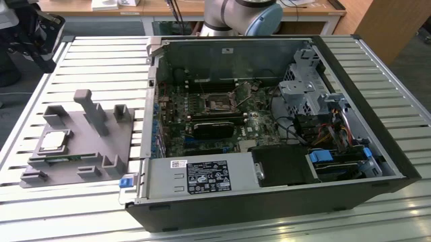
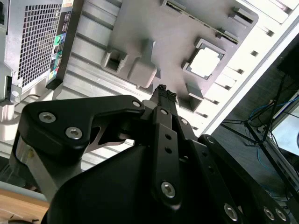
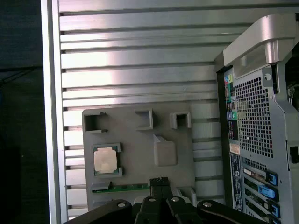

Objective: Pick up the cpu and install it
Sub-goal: 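Reach for the cpu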

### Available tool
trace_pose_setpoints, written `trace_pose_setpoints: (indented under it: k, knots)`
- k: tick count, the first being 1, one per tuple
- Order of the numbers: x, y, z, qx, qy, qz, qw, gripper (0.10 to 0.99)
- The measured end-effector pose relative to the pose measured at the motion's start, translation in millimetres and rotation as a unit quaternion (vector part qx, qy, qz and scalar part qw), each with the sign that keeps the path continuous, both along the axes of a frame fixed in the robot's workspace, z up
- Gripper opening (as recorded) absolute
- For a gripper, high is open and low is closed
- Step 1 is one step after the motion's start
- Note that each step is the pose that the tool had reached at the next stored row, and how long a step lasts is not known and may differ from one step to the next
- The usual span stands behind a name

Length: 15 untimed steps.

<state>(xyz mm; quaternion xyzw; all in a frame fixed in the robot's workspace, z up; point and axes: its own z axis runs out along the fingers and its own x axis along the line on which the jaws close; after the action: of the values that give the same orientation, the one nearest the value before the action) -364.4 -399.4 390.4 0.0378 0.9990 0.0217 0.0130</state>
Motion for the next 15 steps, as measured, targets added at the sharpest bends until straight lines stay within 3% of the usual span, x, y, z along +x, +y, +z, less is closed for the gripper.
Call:
trace_pose_setpoints:
  k: [15]
  knots:
    - [-23.7,-4.3,-2.2,0.0,0.0,0.0,1.0,0.106]
